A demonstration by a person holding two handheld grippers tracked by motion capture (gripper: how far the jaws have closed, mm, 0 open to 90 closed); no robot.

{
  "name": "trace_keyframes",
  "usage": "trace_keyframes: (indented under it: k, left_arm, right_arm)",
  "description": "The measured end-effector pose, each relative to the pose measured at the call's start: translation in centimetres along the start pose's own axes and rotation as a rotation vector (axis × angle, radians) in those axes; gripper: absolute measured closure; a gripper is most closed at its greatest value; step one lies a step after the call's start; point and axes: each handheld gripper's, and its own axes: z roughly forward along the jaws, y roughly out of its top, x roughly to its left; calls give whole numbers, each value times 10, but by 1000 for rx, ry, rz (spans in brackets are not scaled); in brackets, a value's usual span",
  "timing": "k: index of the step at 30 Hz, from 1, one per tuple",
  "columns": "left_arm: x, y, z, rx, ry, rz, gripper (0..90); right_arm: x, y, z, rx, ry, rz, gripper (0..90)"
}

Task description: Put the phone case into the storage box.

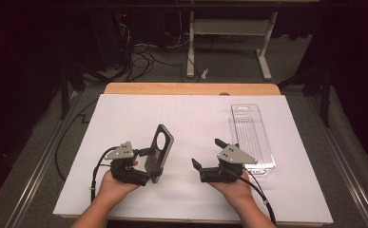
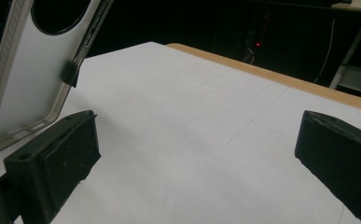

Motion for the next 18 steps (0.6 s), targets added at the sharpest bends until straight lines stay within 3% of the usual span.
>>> trace_keyframes:
  k: [6,10,18]
  left_arm:
    - [-2,-1,3,10,-27,13,128]
    - [-2,-1,3,8,-42,17,128]
    - [-3,0,2,-6,-92,34,128]
  right_arm:
    - [0,-6,1,19,6,-5,1]
    - [4,-4,0,4,19,-27,1]
    - [2,0,-2,-18,34,-18,1]
